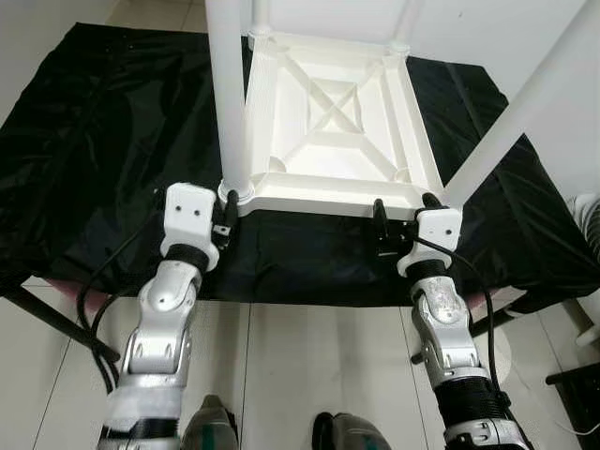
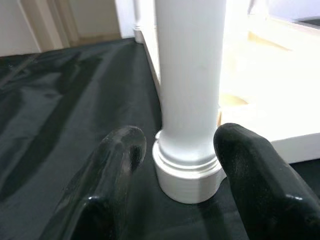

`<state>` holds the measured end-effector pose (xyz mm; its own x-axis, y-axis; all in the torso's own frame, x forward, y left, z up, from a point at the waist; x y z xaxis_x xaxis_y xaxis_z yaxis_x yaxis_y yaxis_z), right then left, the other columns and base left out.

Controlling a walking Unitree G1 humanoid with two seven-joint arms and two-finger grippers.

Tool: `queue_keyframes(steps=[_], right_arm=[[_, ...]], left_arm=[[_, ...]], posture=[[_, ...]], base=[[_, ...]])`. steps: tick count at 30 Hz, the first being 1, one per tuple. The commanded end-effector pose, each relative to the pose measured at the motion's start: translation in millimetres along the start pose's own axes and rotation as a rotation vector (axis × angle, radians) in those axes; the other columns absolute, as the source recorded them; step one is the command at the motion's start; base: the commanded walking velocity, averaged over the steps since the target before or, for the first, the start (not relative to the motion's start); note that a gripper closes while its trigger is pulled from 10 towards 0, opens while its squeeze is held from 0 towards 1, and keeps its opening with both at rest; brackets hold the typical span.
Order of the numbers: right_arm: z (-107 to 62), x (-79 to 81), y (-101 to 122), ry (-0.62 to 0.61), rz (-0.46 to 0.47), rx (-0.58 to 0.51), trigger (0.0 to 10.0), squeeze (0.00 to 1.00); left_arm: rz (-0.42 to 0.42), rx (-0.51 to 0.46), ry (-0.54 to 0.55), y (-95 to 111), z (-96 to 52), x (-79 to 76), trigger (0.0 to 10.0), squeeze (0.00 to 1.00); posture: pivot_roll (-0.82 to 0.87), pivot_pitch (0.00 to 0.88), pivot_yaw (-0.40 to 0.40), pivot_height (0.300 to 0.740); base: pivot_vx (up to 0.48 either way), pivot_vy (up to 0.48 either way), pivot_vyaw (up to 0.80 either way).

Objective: Building children table

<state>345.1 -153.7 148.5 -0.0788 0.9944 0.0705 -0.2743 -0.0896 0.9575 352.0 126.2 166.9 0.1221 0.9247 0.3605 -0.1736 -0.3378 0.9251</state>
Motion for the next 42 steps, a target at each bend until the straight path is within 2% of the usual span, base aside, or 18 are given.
queue_keyframes(steps=[1,8,16,23,31,32,33,38,39,42], right_arm=[[-1.7,-1.8,0.5,-0.003,0.001,0.004,10.0,0.0],[-2.0,-4.6,6.8,-0.015,-0.002,-0.016,10.0,0.0],[-3.7,-9.8,12.3,-0.047,-0.003,-0.032,10.0,0.0],[-7.3,-9.9,10.6,-0.052,-0.002,-0.023,10.0,0.0],[-8.5,-9.7,9.7,-0.055,-0.004,-0.017,10.0,0.0],[-8.6,-10.0,9.8,-0.056,-0.004,-0.018,10.0,0.0],[-8.7,-10.2,10.0,-0.057,-0.004,-0.018,10.0,0.0],[-9.0,-10.6,10.1,-0.059,-0.005,-0.017,10.0,0.0],[-10.0,-11.9,9.7,-0.063,-0.009,-0.014,10.0,0.0],[-10.4,-12.2,9.8,-0.064,-0.01,-0.013,10.0,0.0]], left_arm=[[0.014,0.017,-0.075,-4.2,2.1,-11.1,10.0,0.0],[0.057,0.063,-0.072,-11.2,18.4,-8.5,10.0,0.0],[0.028,0.131,0.005,-16.7,42.0,10.0,10.0,0.0],[0.009,0.148,0.054,-16.3,51.0,16.9,10.0,0.0],[-0.025,0.186,0.063,-19.2,60.1,14.1,10.0,0.0],[-0.038,0.189,0.065,-20.7,60.2,15.1,2.7,0.0],[-0.048,0.19,0.067,-21.7,60.8,15.8,1.8,0.0],[-0.051,0.19,0.069,-22.3,60.9,17.0,1.5,0.0],[-0.055,0.192,0.08,-25.2,59.4,22.3,0.0,0.0],[-0.056,0.193,0.085,-26.3,57.9,24.7,0.0,0.0]], posture=[[0.08,0.067,-0.044,0.74],[0.06,0.072,-0.033,0.74],[0.04,0.089,-0.017,0.74],[0.04,0.093,-0.015,0.74],[0.03,0.092,-0.011,0.74],[0.03,0.091,-0.011,0.74],[0.03,0.091,-0.011,0.74],[0.03,0.091,-0.011,0.74],[0.03,0.091,-0.011,0.74],[0.03,0.093,-0.013,0.74]], base=[[0.0,0.0,0.0],[0.0,0.0,0.0],[0.0,0.0,0.0],[0.0,0.0,0.0],[0.0,0.0,0.0],[0.0,0.0,0.0],[0.0,0.0,0.0],[0.0,0.0,0.0],[0.0,0.0,0.0],[0.0,0.0,0.0]])
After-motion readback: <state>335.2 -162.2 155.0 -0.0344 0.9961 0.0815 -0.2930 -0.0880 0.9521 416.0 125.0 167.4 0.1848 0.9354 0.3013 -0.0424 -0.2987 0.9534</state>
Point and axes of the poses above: a point about 5 cm out from each wrist's last joint towards the gripper, its own z axis pointing out of the wrist towards the gripper, its own y axis along the axis of the wrist's last joint, x = y × z, the point moved 5 cm from there along z, pointing out of the wrist towards the gripper, and after that the axes turned 11 degrees about z, right-handed, at the moved point
